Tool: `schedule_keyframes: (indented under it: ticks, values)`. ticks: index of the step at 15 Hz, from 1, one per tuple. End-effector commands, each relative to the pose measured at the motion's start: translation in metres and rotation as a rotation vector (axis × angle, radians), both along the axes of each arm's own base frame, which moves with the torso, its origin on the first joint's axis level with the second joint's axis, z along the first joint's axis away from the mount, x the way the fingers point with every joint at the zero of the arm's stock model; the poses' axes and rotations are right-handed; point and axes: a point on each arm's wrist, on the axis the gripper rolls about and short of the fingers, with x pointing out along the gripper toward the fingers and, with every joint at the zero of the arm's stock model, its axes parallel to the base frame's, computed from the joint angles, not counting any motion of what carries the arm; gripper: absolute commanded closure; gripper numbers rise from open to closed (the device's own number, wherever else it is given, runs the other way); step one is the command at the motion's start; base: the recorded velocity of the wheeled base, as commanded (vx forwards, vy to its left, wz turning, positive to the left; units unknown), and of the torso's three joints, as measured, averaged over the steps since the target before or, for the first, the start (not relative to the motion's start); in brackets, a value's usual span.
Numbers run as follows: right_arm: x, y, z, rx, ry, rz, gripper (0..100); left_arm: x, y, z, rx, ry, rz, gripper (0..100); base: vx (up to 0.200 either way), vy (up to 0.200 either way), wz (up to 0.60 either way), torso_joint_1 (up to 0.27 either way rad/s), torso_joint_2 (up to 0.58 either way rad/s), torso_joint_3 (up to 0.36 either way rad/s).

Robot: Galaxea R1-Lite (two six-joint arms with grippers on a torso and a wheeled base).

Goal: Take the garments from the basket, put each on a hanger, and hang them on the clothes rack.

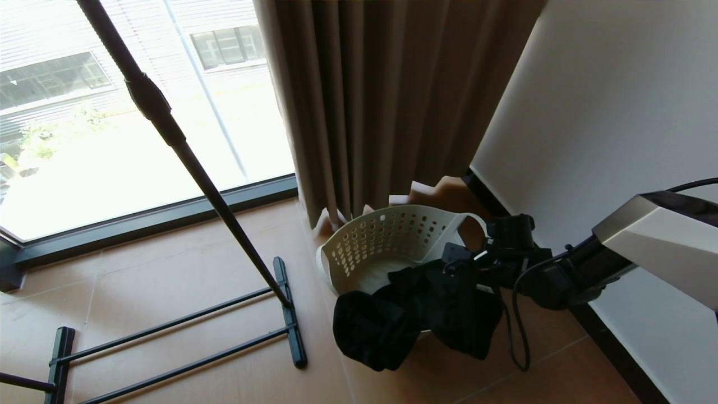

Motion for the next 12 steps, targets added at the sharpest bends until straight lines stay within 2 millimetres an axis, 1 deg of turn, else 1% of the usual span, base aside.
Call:
schedule_keyframes:
  ticks: [1, 2, 3, 6, 8, 10, 11, 12]
  values:
    - [-0.03, -0.003, 0.045, 0.067, -0.063, -0.023, 100, 0.0, 0.0, 0.0, 0.0, 0.001, 0.0, 0, 0.0, 0.0, 0.0, 0.0, 0.0, 0.0]
    - [-0.051, -0.007, 0.07, 0.132, -0.103, -0.051, 100, 0.0, 0.0, 0.0, 0.0, 0.001, 0.0, 0, 0.0, 0.0, 0.0, 0.0, 0.0, 0.0]
    - [-0.068, -0.011, 0.087, 0.177, -0.132, -0.071, 100, 0.0, 0.0, 0.0, 0.0, 0.001, 0.0, 0, 0.0, 0.0, 0.0, 0.0, 0.0, 0.0]
    - [-0.113, -0.021, 0.116, 0.317, -0.194, -0.132, 100, 0.0, 0.0, 0.0, 0.0, 0.002, -0.001, 0, 0.0, 0.0, 0.0, 0.0, 0.0, 0.0]
    - [-0.127, -0.025, 0.134, 0.432, -0.249, -0.178, 100, 0.0, 0.0, 0.0, 0.0, 0.002, -0.001, 0, 0.0, 0.0, 0.0, 0.0, 0.0, 0.0]
    - [-0.133, -0.026, 0.141, 0.536, -0.269, -0.22, 100, 0.0, 0.0, 0.0, 0.0, 0.002, -0.001, 0, 0.0, 0.0, 0.0, -0.001, 0.0, 0.052]
    - [-0.134, -0.026, 0.144, 0.559, -0.276, -0.225, 100, 0.0, 0.0, 0.0, 0.0, 0.002, -0.001, 0, 0.0, 0.0, 0.0, 0.002, 0.0, 0.144]
    - [-0.144, -0.022, 0.148, 0.635, -0.277, -0.233, 100, 0.0, 0.0, 0.0, 0.0, 0.002, -0.001, 0, 0.0, 0.0, 0.0, 0.002, 0.0, 0.173]
